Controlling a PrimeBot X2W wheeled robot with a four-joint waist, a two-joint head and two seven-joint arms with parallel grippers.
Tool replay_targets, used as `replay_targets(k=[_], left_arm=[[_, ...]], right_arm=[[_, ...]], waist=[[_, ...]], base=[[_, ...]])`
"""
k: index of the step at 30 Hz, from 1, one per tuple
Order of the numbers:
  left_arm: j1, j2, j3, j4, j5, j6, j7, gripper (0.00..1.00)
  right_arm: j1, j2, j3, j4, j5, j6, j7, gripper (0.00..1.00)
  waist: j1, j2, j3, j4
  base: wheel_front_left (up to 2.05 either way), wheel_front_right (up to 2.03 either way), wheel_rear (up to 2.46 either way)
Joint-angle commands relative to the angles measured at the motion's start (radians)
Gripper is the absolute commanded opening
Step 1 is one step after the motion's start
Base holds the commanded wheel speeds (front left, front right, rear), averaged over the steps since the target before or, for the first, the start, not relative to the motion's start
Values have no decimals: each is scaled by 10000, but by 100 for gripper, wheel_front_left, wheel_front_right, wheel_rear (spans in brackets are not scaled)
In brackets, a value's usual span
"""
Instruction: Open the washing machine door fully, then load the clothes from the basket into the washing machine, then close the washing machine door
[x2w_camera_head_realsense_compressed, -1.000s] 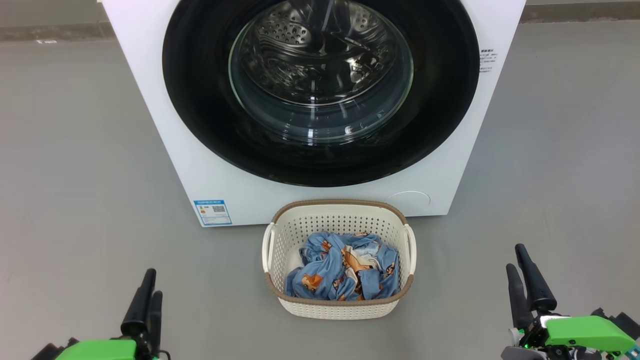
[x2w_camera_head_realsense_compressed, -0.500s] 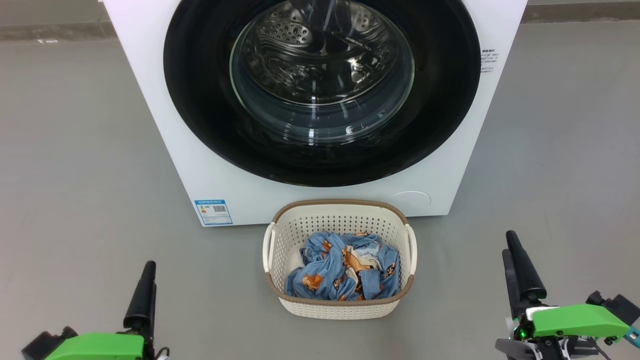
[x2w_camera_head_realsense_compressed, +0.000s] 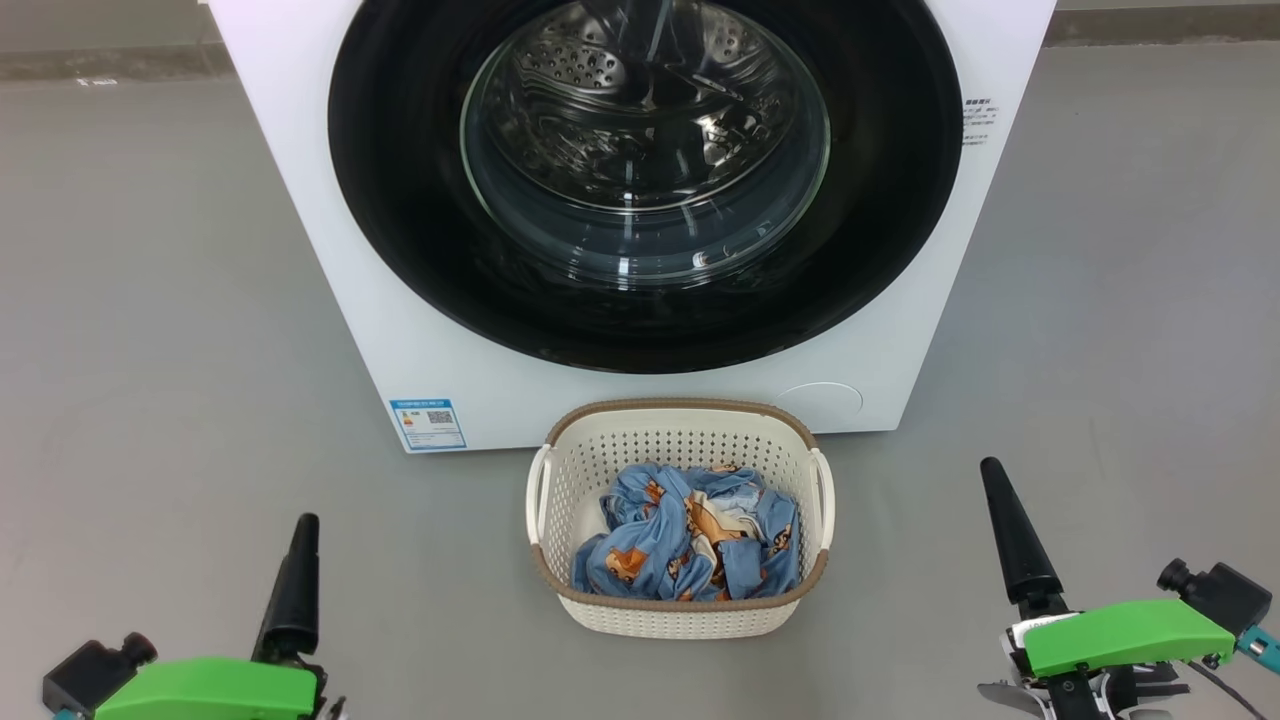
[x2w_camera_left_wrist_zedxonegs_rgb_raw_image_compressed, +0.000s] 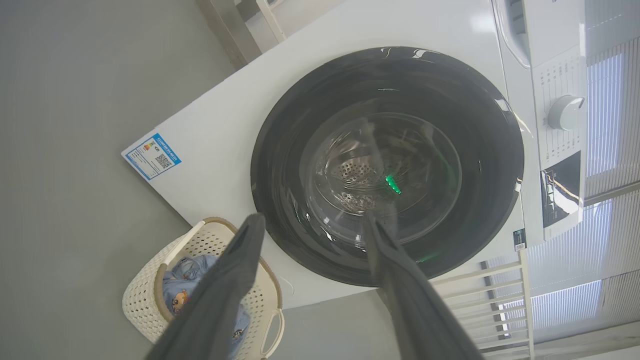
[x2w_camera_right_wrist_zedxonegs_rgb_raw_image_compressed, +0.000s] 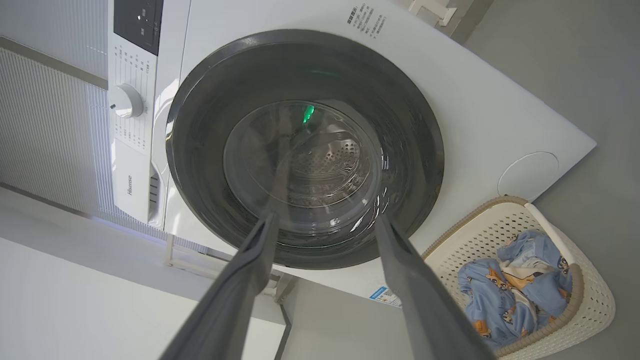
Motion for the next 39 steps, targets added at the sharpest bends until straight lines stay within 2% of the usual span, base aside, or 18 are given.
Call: replay_targets(k=[1, 7, 27, 39], left_arm=[[-515, 214, 134, -328, 396, -21, -135, 100], [-547, 260, 75, -340, 1304, -22, -285, 100], [-606, 350, -202, -207, 4875, -29, -887, 100], [-674, 318, -37, 197, 6807, -22, -1277, 100]], right_arm=[[-554, -74, 167, -350, -400, 8, -165, 100], [-616, -87, 273, -365, -1364, 9, -311, 100], [-787, -129, 532, 119, -5640, 11, -897, 100], [-908, -35, 512, 249, -7298, 13, -1277, 100]], waist=[[0, -1, 2, 3], [0, -1, 14, 10], [0, -1, -31, 30], [0, -1, -48, 21]], base=[[0, 0, 0], [0, 0, 0], [0, 0, 0], [0, 0, 0]])
